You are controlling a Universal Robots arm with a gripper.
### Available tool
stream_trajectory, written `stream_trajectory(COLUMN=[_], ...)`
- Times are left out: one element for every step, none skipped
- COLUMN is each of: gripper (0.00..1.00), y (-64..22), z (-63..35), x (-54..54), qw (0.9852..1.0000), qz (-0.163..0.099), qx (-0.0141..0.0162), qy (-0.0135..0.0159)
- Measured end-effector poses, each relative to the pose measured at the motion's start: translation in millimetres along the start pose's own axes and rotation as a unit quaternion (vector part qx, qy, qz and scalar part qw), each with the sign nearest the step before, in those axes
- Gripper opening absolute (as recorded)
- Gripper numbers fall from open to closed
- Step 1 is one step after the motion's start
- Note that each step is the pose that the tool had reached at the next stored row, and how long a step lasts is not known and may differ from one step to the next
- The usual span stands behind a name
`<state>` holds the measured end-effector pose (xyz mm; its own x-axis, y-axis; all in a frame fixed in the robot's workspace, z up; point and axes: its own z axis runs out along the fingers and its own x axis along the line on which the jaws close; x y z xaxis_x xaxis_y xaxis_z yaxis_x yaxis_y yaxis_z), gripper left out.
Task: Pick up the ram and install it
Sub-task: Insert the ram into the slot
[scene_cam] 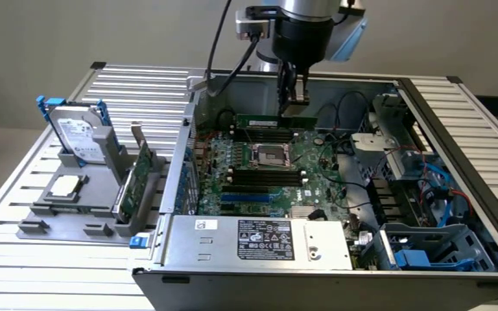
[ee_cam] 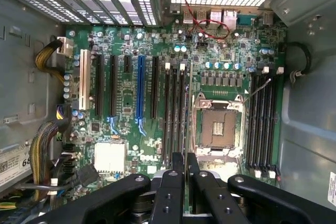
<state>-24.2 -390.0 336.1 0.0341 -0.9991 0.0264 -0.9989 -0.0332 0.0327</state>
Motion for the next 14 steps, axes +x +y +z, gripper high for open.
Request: stream_trajectory(gripper=[0.14,0.14,0.14,0.14,0.14,0.14,0.14,0.14,0.14,0.14,0.14,0.14,0.14,0.14], y=[0.1,0.3,0.4,0.6,0.7,0.7,0.7,0.7,0.7,0.7,0.7,0.7,0.7,0.7], z=[1.8,3.7,5.5,7.3,9.3,11.1,12.9,14.7,16.4,18.3,20.1,22.0,23.8,25.6], x=[1.0,1.9,2.8,3.5,3.9,4.2,4.5,4.6,4.7,4.8,4.7,4.7,4.7,4.6], qw=[1.0000,1.0000,1.0000,1.0000,1.0000,1.0000,1.0000,1.0000,1.0000,1.0000,1.0000,1.0000,1.0000,1.0000], qz=[0.000,0.000,0.000,0.000,0.000,0.000,0.000,0.000,0.000,0.000,0.000,0.000,0.000,0.000], qx=[0.0000,0.0000,0.0000,0.0000,0.0000,0.0000,0.0000,0.0000,0.0000,0.0000,0.0000,0.0000,0.0000,0.0000], qy=[0.0000,0.0000,0.0000,0.0000,0.0000,0.0000,0.0000,-0.0001,0.0000,0.0000,0.0000,0.0000,0.0000,0.0000])
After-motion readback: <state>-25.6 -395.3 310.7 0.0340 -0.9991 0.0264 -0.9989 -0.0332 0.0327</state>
